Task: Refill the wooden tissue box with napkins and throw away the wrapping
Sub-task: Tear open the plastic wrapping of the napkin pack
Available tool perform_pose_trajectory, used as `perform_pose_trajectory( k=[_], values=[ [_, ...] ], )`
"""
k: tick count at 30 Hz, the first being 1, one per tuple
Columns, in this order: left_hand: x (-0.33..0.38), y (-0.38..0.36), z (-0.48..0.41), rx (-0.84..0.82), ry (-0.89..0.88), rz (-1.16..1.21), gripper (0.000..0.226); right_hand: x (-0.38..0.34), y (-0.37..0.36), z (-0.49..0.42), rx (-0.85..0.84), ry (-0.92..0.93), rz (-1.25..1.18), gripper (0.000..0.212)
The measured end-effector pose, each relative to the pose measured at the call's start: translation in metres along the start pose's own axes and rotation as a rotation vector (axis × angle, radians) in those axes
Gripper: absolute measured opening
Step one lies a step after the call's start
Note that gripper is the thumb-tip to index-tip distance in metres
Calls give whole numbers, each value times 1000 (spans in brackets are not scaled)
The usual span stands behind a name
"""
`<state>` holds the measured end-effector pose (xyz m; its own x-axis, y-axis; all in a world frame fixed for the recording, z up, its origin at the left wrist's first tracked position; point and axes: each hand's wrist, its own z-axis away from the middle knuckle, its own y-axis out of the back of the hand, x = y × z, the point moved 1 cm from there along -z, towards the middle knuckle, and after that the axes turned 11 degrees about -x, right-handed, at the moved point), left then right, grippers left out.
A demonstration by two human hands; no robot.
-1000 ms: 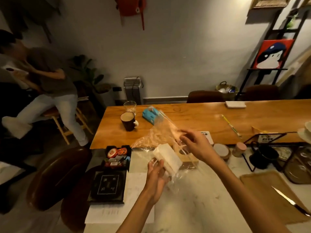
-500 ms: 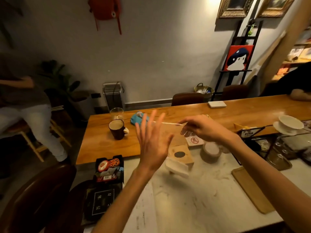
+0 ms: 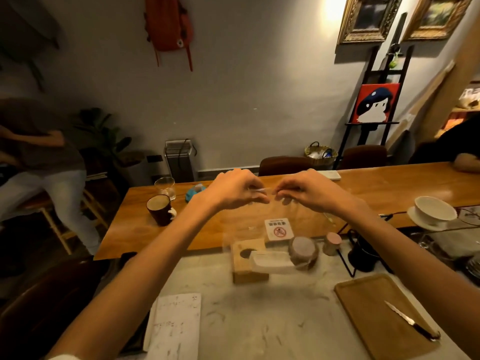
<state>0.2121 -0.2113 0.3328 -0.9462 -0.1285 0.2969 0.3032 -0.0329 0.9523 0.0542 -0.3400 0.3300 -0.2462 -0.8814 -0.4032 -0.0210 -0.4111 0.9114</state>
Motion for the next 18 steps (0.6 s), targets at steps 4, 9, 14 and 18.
perform_pose_trajectory(
  k=[4,9,14,18],
  values=[
    [22,2,-16,-14,-28,11,21,18,3,2,10,38,78,18],
    [19,-4,-22,-40,-11,146,16,54,22,24,-41,-24,106,16],
    [-1,-13,-10,-18,22,295,15,90,30,46,-62,-66,-125,14],
    [-34,-24,15,17,134,583,13,103,19,59,-28,-54,-313,16]
  ],
)
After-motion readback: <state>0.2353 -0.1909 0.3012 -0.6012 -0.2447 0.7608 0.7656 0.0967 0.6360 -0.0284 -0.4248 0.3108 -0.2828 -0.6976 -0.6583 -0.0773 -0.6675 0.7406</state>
